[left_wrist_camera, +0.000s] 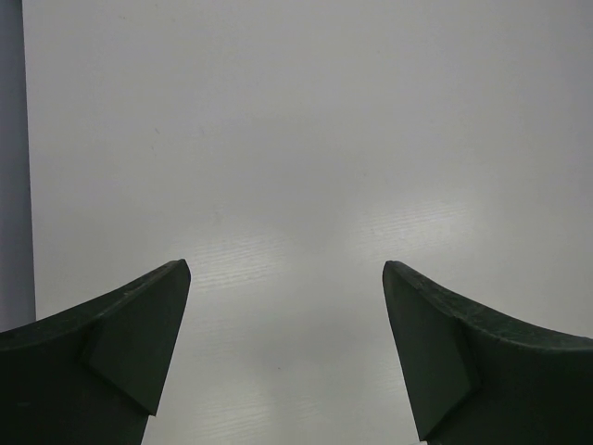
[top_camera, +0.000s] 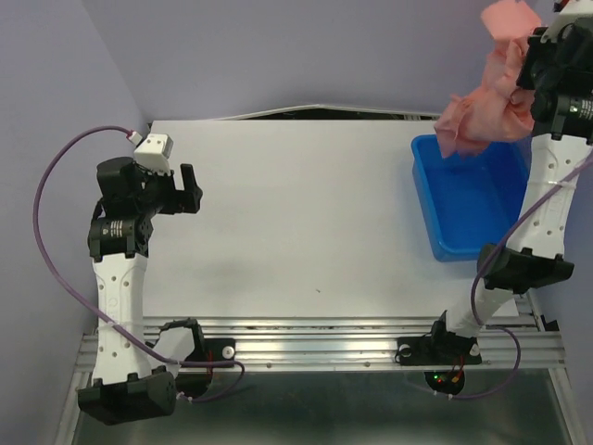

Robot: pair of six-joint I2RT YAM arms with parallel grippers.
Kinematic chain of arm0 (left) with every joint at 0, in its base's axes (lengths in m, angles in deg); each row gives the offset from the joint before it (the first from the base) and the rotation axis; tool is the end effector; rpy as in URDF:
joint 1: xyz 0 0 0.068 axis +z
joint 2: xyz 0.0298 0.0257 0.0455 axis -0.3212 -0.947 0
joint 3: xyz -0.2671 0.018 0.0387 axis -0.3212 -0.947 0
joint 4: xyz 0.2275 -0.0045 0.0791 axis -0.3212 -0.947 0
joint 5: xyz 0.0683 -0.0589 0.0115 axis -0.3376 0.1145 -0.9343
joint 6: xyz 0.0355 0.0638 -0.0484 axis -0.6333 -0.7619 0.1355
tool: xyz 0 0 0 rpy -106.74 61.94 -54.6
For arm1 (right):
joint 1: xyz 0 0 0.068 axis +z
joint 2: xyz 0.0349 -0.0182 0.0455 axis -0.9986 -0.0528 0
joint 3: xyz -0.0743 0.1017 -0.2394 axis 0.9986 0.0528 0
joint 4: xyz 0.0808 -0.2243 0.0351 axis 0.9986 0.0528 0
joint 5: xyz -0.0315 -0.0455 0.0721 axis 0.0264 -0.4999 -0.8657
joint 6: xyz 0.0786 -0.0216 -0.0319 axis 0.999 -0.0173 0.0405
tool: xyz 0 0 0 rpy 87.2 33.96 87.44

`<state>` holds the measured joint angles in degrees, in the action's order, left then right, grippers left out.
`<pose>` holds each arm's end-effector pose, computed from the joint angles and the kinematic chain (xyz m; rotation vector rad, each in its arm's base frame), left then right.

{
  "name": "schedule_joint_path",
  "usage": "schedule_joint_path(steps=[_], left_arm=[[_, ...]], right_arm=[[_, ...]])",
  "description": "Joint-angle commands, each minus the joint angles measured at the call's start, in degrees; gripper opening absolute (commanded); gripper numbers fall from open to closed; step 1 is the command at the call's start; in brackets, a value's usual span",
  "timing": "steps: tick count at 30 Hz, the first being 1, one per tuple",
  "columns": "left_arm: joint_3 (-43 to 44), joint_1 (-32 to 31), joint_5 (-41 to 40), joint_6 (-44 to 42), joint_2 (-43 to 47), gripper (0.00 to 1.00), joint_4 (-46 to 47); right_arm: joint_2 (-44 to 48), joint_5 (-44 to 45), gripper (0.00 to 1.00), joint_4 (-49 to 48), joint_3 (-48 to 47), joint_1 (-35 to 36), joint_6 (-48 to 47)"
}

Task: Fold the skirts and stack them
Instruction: Grab the skirt from the pile, then move the skirt to the center of the board

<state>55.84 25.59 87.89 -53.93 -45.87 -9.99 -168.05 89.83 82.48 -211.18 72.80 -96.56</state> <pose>0.2064 -0.0021 0.3892 0.2434 1.9005 -0.1736 0.3530 -0.0954 0.5267 0.1124 1.7446 -0.3849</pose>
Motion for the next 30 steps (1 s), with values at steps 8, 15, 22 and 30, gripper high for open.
schedule_joint_path(steps=[8, 15, 22, 30], left_arm=[[2.13, 3.08, 7.45, 2.78, -4.69, 0.95, 3.6], [1.79, 5.98, 13.6, 3.22, -4.96, 0.95, 5.18], [0.47, 6.42, 19.58, 4.54, -1.18, 0.95, 10.01], [-3.84, 6.51, 21.17, 0.16, -0.3, 0.95, 11.25]], right_arm=[[13.14, -36.79, 0.01, -27.18, 5.29, 0.2, 31.7], [12.43, -50.34, 0.01, -40.29, 9.85, 2.21, 56.6], [19.02, -53.33, 0.01, -47.49, 32.6, 17.93, 57.26], [19.29, -59.22, 0.03, -49.99, 58.01, 26.39, 49.03]])
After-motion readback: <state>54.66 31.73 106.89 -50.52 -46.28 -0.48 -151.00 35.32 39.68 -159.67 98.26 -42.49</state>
